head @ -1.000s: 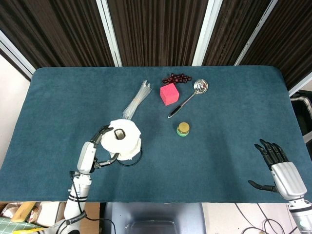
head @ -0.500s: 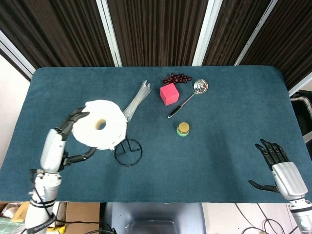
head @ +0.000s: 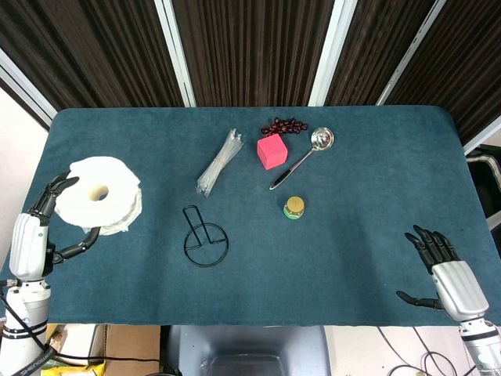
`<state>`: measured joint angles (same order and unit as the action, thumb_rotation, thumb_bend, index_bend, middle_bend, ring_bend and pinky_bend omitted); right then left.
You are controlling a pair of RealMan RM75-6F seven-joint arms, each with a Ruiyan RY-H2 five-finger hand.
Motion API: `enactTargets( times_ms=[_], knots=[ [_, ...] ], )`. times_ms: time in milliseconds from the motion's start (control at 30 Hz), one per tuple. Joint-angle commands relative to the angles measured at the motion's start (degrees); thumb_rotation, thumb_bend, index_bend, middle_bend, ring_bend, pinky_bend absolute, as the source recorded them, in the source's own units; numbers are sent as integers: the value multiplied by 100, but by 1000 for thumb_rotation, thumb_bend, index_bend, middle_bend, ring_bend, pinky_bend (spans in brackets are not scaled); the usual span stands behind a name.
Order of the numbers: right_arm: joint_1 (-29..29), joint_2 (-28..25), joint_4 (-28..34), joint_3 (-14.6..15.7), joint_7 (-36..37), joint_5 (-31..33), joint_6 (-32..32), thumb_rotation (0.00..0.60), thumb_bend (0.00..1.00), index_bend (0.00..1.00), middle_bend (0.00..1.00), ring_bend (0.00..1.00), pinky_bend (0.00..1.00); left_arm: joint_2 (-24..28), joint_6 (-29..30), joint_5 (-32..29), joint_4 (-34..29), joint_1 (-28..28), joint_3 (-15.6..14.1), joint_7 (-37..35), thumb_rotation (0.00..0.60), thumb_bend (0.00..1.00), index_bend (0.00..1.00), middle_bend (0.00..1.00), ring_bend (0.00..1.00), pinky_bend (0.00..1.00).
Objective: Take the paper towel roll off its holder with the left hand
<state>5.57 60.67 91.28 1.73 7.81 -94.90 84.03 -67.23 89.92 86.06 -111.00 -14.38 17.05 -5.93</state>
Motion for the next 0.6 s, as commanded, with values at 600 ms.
enactTargets(
  times_ms=[600],
  knots=[
    [61, -12, 55, 9, -42, 94, -166, 600, 158, 0, 0, 0, 0, -2843, -292, -1103, 4125, 232, -573, -772, 600, 350, 381, 315, 269, 374]
  ],
)
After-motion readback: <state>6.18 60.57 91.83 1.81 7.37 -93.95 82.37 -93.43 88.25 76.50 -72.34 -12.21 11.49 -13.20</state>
